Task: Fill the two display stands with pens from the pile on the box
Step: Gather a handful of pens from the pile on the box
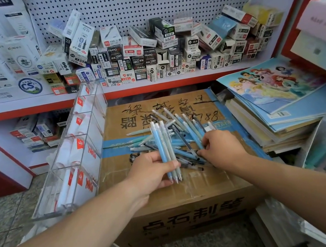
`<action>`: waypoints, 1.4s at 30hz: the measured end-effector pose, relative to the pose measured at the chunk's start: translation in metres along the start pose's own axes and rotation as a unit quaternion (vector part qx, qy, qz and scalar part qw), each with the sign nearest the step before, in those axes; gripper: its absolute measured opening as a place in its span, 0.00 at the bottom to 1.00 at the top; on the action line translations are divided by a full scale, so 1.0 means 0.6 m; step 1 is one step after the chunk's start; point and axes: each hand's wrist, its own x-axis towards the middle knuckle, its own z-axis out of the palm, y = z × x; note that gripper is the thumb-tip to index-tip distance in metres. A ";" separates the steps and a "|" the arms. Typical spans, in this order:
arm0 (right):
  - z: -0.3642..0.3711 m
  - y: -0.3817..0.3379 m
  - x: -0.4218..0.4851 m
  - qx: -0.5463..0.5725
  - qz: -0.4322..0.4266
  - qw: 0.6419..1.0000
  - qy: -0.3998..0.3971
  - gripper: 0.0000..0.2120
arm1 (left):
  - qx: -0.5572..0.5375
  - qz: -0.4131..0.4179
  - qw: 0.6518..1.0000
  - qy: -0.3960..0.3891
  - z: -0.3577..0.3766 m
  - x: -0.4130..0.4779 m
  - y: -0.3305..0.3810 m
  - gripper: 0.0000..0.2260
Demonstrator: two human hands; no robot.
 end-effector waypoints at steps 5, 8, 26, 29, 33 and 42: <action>-0.007 0.002 -0.008 0.121 0.017 0.992 0.002 0.04 | -0.006 0.005 1.000 0.004 -0.003 0.001 0.001 0.10; -0.011 -0.009 -0.034 0.256 -0.006 0.966 -0.037 0.05 | -0.016 0.005 1.000 0.004 -0.004 0.001 0.004 0.08; 0.003 -0.055 -0.112 0.344 -0.104 0.930 -0.083 0.10 | -0.016 0.017 1.000 -0.019 -0.014 -0.024 -0.010 0.11; 0.004 -0.055 -0.112 0.372 -0.108 0.918 -0.088 0.08 | -0.037 0.007 0.999 -0.025 -0.016 -0.022 -0.009 0.11; 0.012 -0.053 -0.109 0.397 -0.104 0.906 -0.100 0.07 | -0.057 -0.009 0.998 -0.028 -0.010 -0.016 -0.010 0.10; 0.006 -0.039 -0.083 0.238 -0.160 0.951 -0.113 0.03 | 0.032 0.023 0.999 0.031 -0.016 0.013 -0.020 0.12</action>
